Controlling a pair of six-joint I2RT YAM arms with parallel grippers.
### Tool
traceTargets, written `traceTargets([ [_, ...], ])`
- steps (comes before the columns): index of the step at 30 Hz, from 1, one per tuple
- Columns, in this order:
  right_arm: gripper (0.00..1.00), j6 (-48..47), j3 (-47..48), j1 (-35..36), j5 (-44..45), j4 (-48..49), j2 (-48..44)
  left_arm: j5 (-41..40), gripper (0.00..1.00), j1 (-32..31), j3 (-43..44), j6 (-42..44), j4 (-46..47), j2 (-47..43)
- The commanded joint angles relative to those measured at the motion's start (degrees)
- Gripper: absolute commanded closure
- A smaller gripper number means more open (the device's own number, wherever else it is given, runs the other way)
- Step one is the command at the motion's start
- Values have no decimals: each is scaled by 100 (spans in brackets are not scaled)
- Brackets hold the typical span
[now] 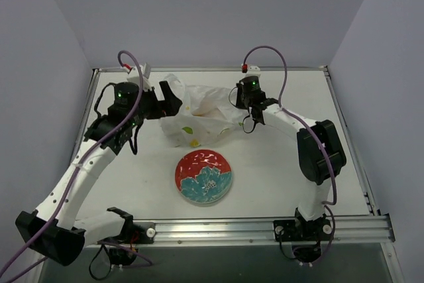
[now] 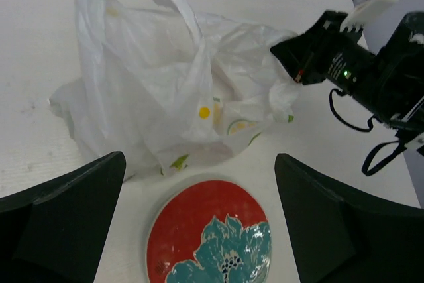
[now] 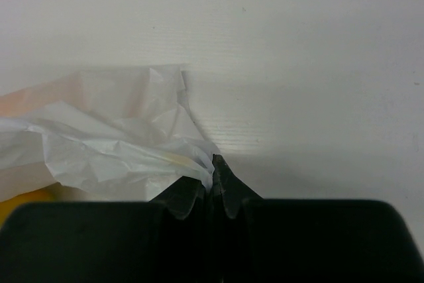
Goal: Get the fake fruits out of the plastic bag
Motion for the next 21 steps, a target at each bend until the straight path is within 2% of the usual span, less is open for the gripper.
traceTargets([
  [1, 100, 97, -116, -38, -118, 126, -199, -731, 6, -523, -569, -278, -202, -57],
  [4, 100, 62, -151, -39, -118, 134, -208, -953, 6, -771, -738, -349, 0, -216],
  [16, 100, 80, -503, -21, -259, 240, -375, -1859, 3, -798, 210, 12, 369, 1391],
  [18, 100, 88, -547, -30, -250, 266, -375, -1824, 14, -798, 176, 3, 510, 1498],
  [20, 100, 106, -600, -21, -267, 292, -393, -1832, 35, -789, 97, 3, 624, 1603],
  [21, 100, 106, -617, -21, -276, 310, -402, -1894, 48, -798, 44, -6, 642, 1621],
])
